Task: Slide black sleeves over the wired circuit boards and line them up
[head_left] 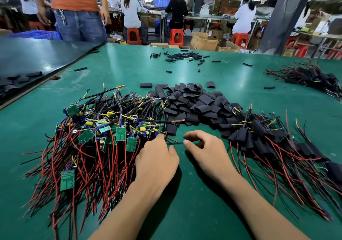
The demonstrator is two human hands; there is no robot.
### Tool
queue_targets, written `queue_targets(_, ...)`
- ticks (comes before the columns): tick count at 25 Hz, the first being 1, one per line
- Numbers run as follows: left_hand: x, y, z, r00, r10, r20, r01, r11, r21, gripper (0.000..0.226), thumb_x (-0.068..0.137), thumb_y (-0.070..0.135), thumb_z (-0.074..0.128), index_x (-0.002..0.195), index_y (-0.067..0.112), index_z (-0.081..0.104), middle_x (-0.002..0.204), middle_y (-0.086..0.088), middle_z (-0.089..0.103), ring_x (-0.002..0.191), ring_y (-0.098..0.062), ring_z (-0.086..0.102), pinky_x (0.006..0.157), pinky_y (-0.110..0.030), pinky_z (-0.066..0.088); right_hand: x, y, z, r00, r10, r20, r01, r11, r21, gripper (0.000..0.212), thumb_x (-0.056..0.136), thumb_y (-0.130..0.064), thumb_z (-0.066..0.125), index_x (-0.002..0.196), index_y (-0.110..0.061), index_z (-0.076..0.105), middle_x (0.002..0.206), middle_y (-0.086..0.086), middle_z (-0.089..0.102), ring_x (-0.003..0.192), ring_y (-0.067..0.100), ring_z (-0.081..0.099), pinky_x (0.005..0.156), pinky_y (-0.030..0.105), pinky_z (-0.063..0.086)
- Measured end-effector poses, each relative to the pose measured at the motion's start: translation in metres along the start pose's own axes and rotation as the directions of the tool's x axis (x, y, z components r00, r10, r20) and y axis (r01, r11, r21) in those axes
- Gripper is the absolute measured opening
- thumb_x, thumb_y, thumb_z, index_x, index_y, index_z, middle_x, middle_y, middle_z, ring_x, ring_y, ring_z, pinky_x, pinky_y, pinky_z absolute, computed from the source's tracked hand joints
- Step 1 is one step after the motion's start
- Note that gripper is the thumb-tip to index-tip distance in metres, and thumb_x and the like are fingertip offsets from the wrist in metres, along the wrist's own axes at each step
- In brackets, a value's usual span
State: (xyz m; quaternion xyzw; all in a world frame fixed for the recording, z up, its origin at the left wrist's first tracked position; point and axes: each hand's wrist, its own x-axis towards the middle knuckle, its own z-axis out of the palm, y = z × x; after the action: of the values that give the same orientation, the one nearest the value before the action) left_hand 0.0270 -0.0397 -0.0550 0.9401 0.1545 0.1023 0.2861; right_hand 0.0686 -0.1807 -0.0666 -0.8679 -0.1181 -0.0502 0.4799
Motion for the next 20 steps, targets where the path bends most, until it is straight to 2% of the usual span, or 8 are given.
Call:
queue_targets(2,0.000,-0.003,0.000,1.000,-0.024,-0.019,0.022,0.996,-0.089,0.028,0.091,0.036,0.055,0.119,0.030,0.057,0.094,-0.002,0.070,0.093,-0.029,0.066,0.076,-0.034,0.048,0.001,0.001,-0.001,1.000,0.004,0.018,-0.004,1.000,-0.014,0.011,0.089,-0.021,0.071,0.096,-0.028,0.075,0.062,-0.039,0.059,0.056,-0.005,0.052,0.058,0.006,0.037)
queue_targets(4,0.001,-0.006,0.002,0.999,-0.036,-0.041,0.028,0.984,-0.174,0.021,0.090,0.032,0.057,0.111,0.032,0.060,0.084,0.001,0.069,0.086,-0.025,0.066,0.072,-0.032,0.049,0.000,0.000,-0.002,0.998,-0.002,0.058,0.004,0.999,-0.035,0.012,0.089,-0.022,0.071,0.098,-0.028,0.076,0.062,-0.037,0.060,0.057,-0.008,0.053,0.058,0.005,0.037)
queue_targets(6,0.002,-0.007,0.004,0.996,-0.032,-0.080,0.011,0.970,-0.244,0.009,0.090,0.028,0.057,0.096,0.031,0.063,0.070,0.004,0.065,0.077,-0.020,0.065,0.066,-0.029,0.047,0.000,-0.001,-0.002,0.994,-0.037,0.101,0.042,0.998,-0.055,0.015,0.089,-0.021,0.071,0.101,-0.028,0.076,0.074,-0.030,0.067,0.062,-0.013,0.054,0.061,0.003,0.036)
queue_targets(8,0.001,-0.005,0.006,0.993,-0.016,-0.120,-0.020,0.956,-0.293,0.007,0.090,0.025,0.058,0.088,0.031,0.062,0.061,0.007,0.061,0.068,-0.016,0.062,0.063,-0.029,0.046,0.000,-0.002,-0.003,0.987,-0.074,0.145,0.079,0.997,-0.026,0.017,0.091,-0.019,0.070,0.105,-0.028,0.076,0.088,-0.021,0.072,0.062,-0.011,0.055,0.063,0.005,0.038)
queue_targets(10,-0.001,-0.003,0.008,0.988,0.020,-0.155,-0.073,0.938,-0.340,0.007,0.090,0.024,0.060,0.087,0.030,0.063,0.055,0.009,0.058,0.059,-0.009,0.057,0.059,-0.028,0.045,0.000,-0.003,-0.003,0.978,-0.047,0.201,0.012,0.985,0.174,0.016,0.094,-0.017,0.067,0.105,-0.026,0.075,0.084,-0.012,0.073,0.055,-0.002,0.053,0.057,0.011,0.041)
queue_targets(13,-0.003,0.000,0.008,0.980,0.092,-0.178,-0.160,0.894,-0.419,0.012,0.091,0.021,0.061,0.085,0.032,0.063,0.061,0.017,0.060,0.051,-0.004,0.052,0.051,-0.016,0.039,-0.002,-0.006,-0.003,0.971,0.016,0.240,-0.134,0.864,0.485,0.010,0.096,-0.015,0.067,0.102,-0.020,0.073,0.078,-0.004,0.072,0.053,0.009,0.056,0.048,0.018,0.044)
queue_targets(17,-0.009,0.007,0.006,0.963,0.179,-0.200,-0.259,0.812,-0.523,0.027,0.091,0.017,0.065,0.085,0.043,0.062,0.055,0.012,0.056,0.045,-0.005,0.044,0.047,-0.011,0.034,-0.002,-0.011,-0.001,0.994,0.029,0.110,-0.094,0.750,0.655,0.012,0.089,-0.007,0.073,0.091,-0.019,0.071,0.081,0.003,0.073,0.065,0.012,0.063,0.058,0.020,0.052)
queue_targets(20,-0.013,0.013,0.005,0.961,0.177,-0.214,-0.272,0.749,-0.604,0.019,0.090,0.019,0.067,0.090,0.038,0.068,0.053,0.001,0.053,0.044,-0.007,0.038,0.046,-0.014,0.032,0.002,-0.015,-0.005,0.994,0.106,0.029,-0.093,0.675,0.732,0.015,0.086,-0.004,0.073,0.085,-0.018,0.068,0.074,0.003,0.071,0.056,0.013,0.058,0.056,0.020,0.049)
